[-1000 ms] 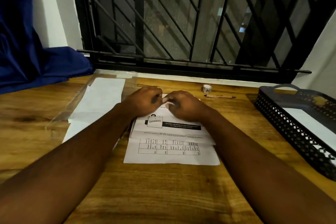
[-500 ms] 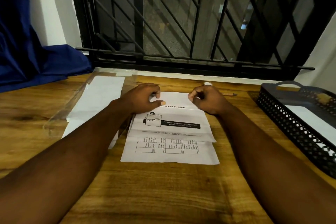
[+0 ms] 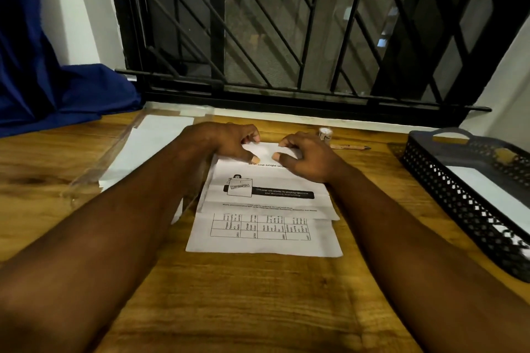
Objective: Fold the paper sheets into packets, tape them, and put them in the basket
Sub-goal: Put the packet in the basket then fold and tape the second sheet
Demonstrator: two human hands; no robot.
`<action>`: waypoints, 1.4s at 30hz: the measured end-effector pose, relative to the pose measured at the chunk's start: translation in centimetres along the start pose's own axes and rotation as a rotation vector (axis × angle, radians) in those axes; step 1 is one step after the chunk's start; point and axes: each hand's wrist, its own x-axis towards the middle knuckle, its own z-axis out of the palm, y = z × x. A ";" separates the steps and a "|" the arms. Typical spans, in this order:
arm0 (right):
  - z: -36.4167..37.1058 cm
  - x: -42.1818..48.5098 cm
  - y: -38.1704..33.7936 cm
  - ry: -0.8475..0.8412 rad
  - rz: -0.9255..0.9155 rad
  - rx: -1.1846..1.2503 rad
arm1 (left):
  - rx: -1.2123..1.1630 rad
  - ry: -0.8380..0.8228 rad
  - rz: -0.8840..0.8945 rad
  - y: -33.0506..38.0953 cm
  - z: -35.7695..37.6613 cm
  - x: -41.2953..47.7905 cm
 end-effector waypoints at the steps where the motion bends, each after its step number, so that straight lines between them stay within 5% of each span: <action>1: -0.1 -0.1 0.0 0.018 -0.012 0.022 | 0.008 0.000 -0.011 0.0 0.0 0.2; 9: -2.2 0.0 -1.3 -0.082 0.079 0.106 | 0.029 0.155 0.051 0.9 -0.7 0.2; 20: -4.3 1.0 -0.7 0.191 0.035 -0.056 | 0.019 0.425 0.109 1.0 -1.9 -1.4; 24: -4.0 1.0 -1.3 0.002 0.017 -0.196 | 0.077 0.357 0.107 0.6 -1.2 -1.4; 28: -3.6 0.3 -0.8 -0.181 0.098 -0.055 | 0.103 0.308 0.096 0.5 0.3 -1.3; 35: -2.4 0.7 -3.2 -0.187 0.026 0.147 | -0.024 0.276 0.117 0.3 1.1 -1.3; 42: 1.7 1.3 -5.1 -0.179 -0.055 -0.050 | 0.045 0.465 0.198 -0.9 3.9 -1.7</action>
